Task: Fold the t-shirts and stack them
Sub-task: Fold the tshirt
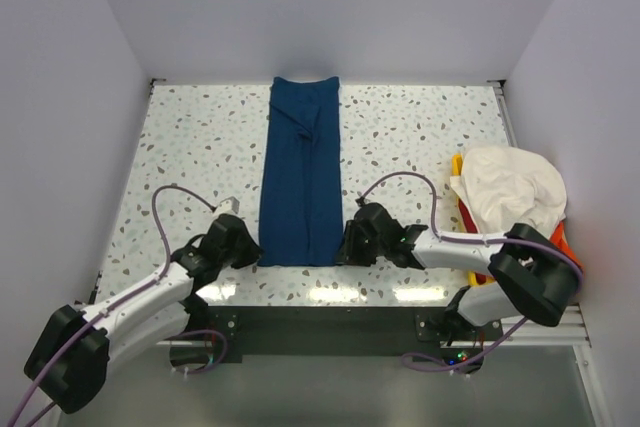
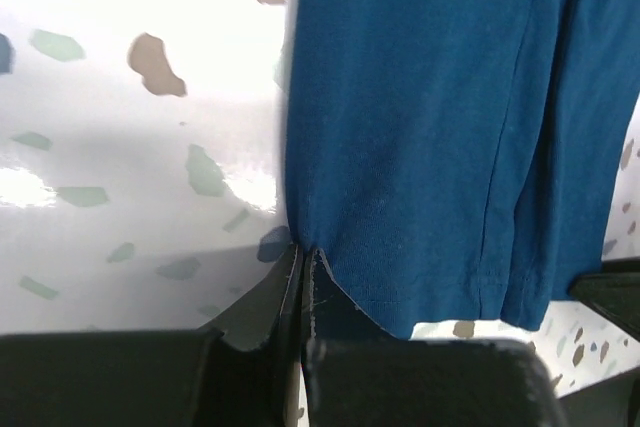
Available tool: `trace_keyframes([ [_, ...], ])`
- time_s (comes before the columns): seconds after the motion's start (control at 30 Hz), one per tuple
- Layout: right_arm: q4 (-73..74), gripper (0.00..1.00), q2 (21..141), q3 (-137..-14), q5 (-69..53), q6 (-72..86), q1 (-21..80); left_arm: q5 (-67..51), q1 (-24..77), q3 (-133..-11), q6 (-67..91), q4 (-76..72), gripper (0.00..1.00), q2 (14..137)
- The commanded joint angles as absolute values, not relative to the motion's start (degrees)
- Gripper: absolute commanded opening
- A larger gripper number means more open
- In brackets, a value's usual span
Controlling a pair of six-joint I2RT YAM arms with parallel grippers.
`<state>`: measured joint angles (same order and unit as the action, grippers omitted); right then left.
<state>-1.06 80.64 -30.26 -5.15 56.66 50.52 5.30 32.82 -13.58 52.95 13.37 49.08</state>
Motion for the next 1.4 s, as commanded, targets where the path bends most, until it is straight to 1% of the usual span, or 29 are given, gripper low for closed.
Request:
trace_keyframes([
  [0.0,10.3,0.33,77.4,-30.1,-0.2,52.8,50.6,3.2,35.1,-12.1,55.3,13.9,0.00,48.8],
  [0.17,12.7,0.36,75.3,-30.6,-0.2,51.3,50.6,2.9,36.5,-12.7,55.5,14.4,0.00,48.4],
  [0.33,11.3,0.40,77.1,-30.5,-0.2,51.2,50.6,2.5,36.7,-13.7,54.7,15.3,0.01,48.3],
  [0.4,10.6,0.41,77.5,-30.5,-0.5,51.4,50.6,2.3,36.7,-14.1,54.1,15.6,0.08,48.3],
  [0.43,10.3,0.41,77.9,-30.6,-0.7,51.4,50.6,2.4,36.7,-14.5,53.9,16.5,0.14,48.2],
  [0.53,10.3,0.41,77.6,-31.0,-0.7,51.5,50.5,3.2,36.7,-15.8,53.0,19.0,0.25,47.9],
  [0.63,10.5,0.41,77.3,-31.5,-0.9,51.5,50.6,3.1,36.7,-16.9,52.2,20.4,0.30,48.0],
  [0.8,10.6,0.40,77.7,-31.6,-1.1,51.4,50.5,2.2,36.7,-17.7,51.7,22.3,0.35,49.0],
  [0.93,10.0,0.40,77.9,-31.6,-1.6,51.8,50.6,1.9,36.8,-17.4,52.7,22.9,0.38,47.6],
  [1.07,9.1,0.40,78.4,-31.6,-1.8,52.0,50.7,0.9,36.9,-16.7,52.7,22.2,0.38,47.9],
  [1.17,8.4,0.40,79.1,-31.6,-2.6,52.2,50.8,0.3,37.0,-15.5,53.3,20.7,0.34,48.4],
  [1.2,8.4,0.40,79.3,-31.7,-2.5,52.2,50.8,-1.0,37.0,-15.1,53.5,20.3,0.29,48.4],
  [1.27,8.3,0.40,79.3,-31.6,-2.6,52.3,50.8,-1.5,37.2,-14.2,54.0,19.9,0.23,48.1],
  [1.3,8.2,0.38,79.2,-31.5,-2.7,52.4,50.8,-1.6,37.3,-13.9,54.1,19.6,0.18,47.8],
  [1.37,8.1,0.36,79.2,-31.5,-2.9,52.5,50.8,-2.3,37.4,-13.5,54.2,19.0,0.11,47.7],
])
